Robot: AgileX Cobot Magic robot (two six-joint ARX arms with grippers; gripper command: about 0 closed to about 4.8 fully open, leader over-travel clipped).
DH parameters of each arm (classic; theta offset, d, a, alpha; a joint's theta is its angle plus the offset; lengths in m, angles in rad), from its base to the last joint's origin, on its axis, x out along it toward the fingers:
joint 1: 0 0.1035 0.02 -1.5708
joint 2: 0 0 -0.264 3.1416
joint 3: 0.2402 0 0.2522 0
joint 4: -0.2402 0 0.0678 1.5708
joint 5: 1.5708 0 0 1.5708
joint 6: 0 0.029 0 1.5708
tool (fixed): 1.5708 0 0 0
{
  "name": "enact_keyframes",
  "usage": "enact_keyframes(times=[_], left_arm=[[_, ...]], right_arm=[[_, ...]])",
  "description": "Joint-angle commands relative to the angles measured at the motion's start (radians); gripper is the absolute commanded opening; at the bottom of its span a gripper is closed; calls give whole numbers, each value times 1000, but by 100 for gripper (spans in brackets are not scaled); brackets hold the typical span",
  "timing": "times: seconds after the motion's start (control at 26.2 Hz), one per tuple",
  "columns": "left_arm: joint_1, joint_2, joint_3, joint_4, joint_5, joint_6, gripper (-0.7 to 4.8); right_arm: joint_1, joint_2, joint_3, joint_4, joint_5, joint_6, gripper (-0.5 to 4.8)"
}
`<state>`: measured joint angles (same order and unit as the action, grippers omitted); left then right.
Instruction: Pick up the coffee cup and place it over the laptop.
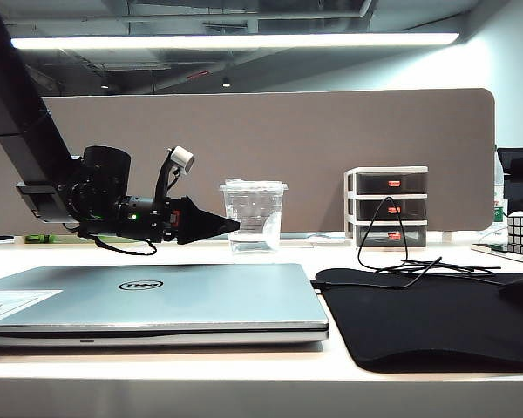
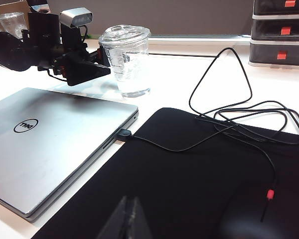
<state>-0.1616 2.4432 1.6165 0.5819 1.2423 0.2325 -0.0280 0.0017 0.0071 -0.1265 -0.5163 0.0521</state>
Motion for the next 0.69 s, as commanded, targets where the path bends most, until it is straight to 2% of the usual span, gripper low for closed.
enact_keyframes(times=[0.04,0.23,0.69], left_arm=[[-14,6,9,-6,-35,8,479],[-36,8,10,-28,-54,52,479],[-70,31,65,-46,-83,66,479]], right_arm=[[0,0,-6,9,1,-3,-6],[0,0,-6,9,2,-3,-6],[0,0,-6,10,1,-3,-6]])
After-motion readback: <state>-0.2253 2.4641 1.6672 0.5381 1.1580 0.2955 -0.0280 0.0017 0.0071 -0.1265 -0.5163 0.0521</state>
